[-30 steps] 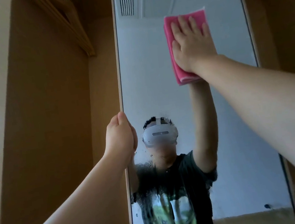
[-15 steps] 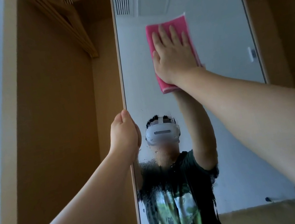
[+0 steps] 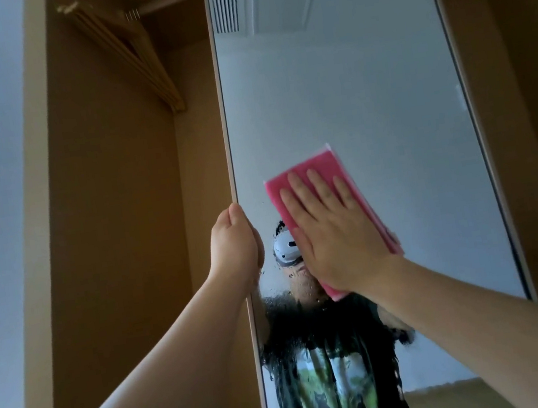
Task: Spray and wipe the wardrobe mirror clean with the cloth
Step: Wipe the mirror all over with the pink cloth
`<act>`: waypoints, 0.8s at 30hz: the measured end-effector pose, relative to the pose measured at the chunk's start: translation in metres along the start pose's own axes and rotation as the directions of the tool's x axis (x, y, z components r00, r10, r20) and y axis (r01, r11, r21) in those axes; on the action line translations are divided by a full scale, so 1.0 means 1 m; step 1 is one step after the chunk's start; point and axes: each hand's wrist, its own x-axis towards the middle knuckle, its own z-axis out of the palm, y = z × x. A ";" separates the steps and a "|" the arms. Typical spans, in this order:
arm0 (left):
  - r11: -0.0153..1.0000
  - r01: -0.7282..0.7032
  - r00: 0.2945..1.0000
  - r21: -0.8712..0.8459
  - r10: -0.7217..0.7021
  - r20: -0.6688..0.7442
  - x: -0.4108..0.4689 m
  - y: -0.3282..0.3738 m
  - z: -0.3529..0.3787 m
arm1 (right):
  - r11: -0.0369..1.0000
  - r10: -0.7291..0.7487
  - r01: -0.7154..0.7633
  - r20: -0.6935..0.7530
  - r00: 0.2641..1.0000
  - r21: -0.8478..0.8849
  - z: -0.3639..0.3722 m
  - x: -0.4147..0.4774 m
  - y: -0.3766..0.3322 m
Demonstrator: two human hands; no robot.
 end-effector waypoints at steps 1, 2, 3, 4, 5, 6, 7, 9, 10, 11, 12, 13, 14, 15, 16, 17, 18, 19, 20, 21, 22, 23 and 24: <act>1.000 0.003 1.000 -0.006 -0.003 0.002 -0.001 0.000 0.000 | 1.000 -0.012 0.012 -0.003 1.000 0.002 0.002 -0.007 -0.002; 1.000 0.007 1.000 -0.016 -0.007 0.005 -0.001 0.001 0.000 | 1.000 -0.025 0.025 -0.005 1.000 0.007 0.004 -0.012 -0.003; 1.000 0.011 1.000 -0.027 -0.011 0.009 -0.002 0.001 -0.001 | 0.999 -0.038 0.038 -0.009 0.999 0.014 0.004 -0.015 -0.003; 0.999 0.017 1.000 -0.034 -0.017 0.015 -0.003 0.001 -0.002 | 0.998 -0.053 0.053 -0.014 0.998 0.025 0.004 -0.017 -0.001; 0.999 0.026 0.999 -0.038 -0.025 0.022 -0.004 0.002 -0.003 | 0.997 -0.071 0.072 -0.021 0.997 0.036 0.003 -0.019 0.001; 0.999 0.036 0.999 -0.039 -0.035 0.032 -0.006 0.001 -0.005 | 0.995 -0.090 0.091 -0.028 0.996 0.041 0.002 -0.021 0.005; 0.998 0.042 0.998 -0.037 -0.040 0.043 -0.008 0.001 -0.007 | 0.993 -0.108 0.109 -0.031 0.994 0.035 0.002 -0.024 0.008; 0.999 0.036 0.998 -0.022 -0.035 0.056 -0.013 -0.003 -0.010 | 0.991 -0.134 0.134 -0.029 0.991 0.007 0.002 -0.029 0.013; 0.999 0.033 0.998 -0.021 -0.032 0.061 -0.016 -0.006 -0.012 | 0.990 -0.138 0.138 -0.028 0.990 -0.002 0.002 -0.030 0.015; 0.999 0.033 0.997 -0.024 -0.032 0.065 -0.019 -0.009 -0.013 | 0.991 -0.135 0.135 -0.022 0.991 -0.006 0.003 -0.028 0.015; 0.999 0.037 0.997 -0.026 -0.035 0.069 -0.021 -0.011 -0.015 | 0.992 -0.128 0.128 -0.013 0.992 -0.006 0.002 -0.026 0.015; 0.999 0.040 0.996 -0.024 -0.038 0.076 -0.022 -0.013 -0.017 | 0.993 -0.119 0.119 -0.001 0.993 -0.005 0.002 -0.021 0.015; 0.999 0.040 0.995 -0.019 -0.038 0.087 -0.022 -0.013 -0.019 | 0.994 -0.110 0.110 0.009 0.994 -0.005 0.001 -0.016 0.015; 0.999 0.036 0.994 -0.017 -0.034 0.104 -0.023 -0.013 -0.022 | 0.995 -0.102 0.102 0.015 0.995 -0.005 -0.001 -0.010 0.017; 0.999 0.028 0.992 -0.018 -0.026 0.126 -0.023 -0.012 -0.024 | 0.996 -0.092 0.092 0.017 0.996 -0.004 -0.002 -0.003 0.019; 1.000 0.015 0.989 -0.015 -0.013 0.149 -0.024 -0.011 -0.028 | 0.997 -0.081 0.081 0.015 0.997 -0.001 -0.004 0.006 0.020; 1.000 0.000 0.985 -0.009 0.002 0.174 -0.026 -0.011 -0.030 | 0.998 -0.068 0.068 0.010 0.998 0.002 -0.007 0.015 0.022; 1.000 -0.013 0.980 -0.009 0.014 0.198 -0.027 -0.012 -0.031 | 0.999 -0.048 0.048 0.005 0.999 0.006 -0.011 0.027 0.025; 1.000 -0.018 0.976 -0.010 0.020 0.215 -0.028 -0.012 -0.033 | 1.000 -0.023 0.023 -0.002 1.000 0.012 -0.014 0.040 0.027; 1.000 -0.017 0.975 -0.007 0.018 0.223 -0.029 -0.014 -0.035 | 1.000 0.006 -0.006 -0.010 1.000 0.016 -0.018 0.054 0.028; 1.000 -0.016 0.974 0.009 0.014 0.226 -0.030 -0.015 -0.037 | 0.999 0.035 -0.034 -0.021 0.999 0.017 -0.022 0.068 0.029; 0.999 -0.026 0.973 0.036 0.017 0.231 -0.031 -0.016 -0.038 | 0.998 0.060 -0.060 -0.030 0.998 0.014 -0.025 0.081 0.029; 0.997 -0.046 0.971 0.062 0.030 0.238 -0.033 -0.017 -0.039 | 0.997 0.079 -0.079 -0.036 0.996 0.008 -0.028 0.094 0.028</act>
